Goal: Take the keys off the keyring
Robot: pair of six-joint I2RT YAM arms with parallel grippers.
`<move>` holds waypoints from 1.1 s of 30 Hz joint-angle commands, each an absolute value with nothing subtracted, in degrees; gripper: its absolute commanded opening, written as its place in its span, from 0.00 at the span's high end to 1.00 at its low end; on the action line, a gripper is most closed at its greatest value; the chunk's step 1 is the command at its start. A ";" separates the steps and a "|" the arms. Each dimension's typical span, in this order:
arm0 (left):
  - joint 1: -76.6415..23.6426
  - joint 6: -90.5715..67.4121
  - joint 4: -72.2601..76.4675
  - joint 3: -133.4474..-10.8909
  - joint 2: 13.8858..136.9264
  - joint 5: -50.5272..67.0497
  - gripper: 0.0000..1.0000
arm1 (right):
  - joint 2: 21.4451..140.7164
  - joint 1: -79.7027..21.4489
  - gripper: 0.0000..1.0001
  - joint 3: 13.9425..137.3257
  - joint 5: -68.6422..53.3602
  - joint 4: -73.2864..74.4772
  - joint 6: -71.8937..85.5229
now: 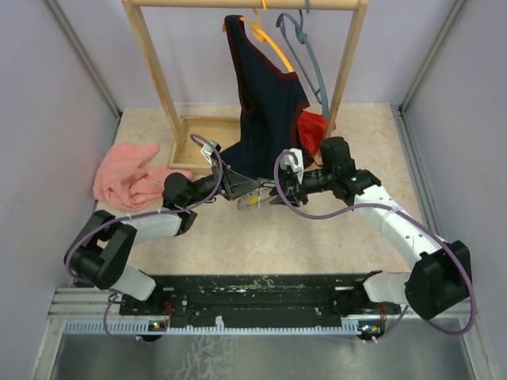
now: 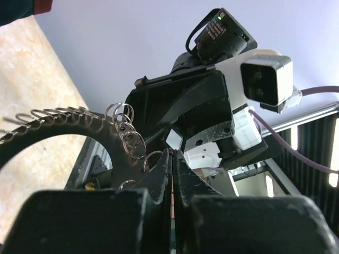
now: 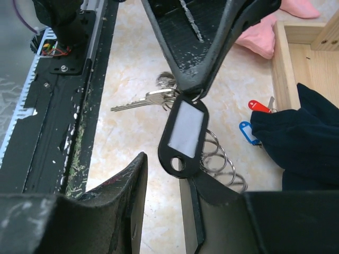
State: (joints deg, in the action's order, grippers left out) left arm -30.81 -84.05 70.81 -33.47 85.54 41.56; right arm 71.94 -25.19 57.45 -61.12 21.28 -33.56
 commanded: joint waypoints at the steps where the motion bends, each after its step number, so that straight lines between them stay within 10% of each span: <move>1: -31.69 -89.10 79.28 -33.52 87.27 38.88 1.00 | 69.29 -26.35 0.69 60.86 -61.13 18.01 -31.28; 33: -36.39 -93.87 90.84 -33.50 92.80 33.28 1.00 | 67.33 -23.22 0.60 61.90 -61.03 11.73 -16.14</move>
State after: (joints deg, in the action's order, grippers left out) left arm -35.46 -92.16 82.65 -33.58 93.01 33.01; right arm 69.32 -25.30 58.52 -56.64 14.35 -21.30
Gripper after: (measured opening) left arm 0.005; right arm 0.403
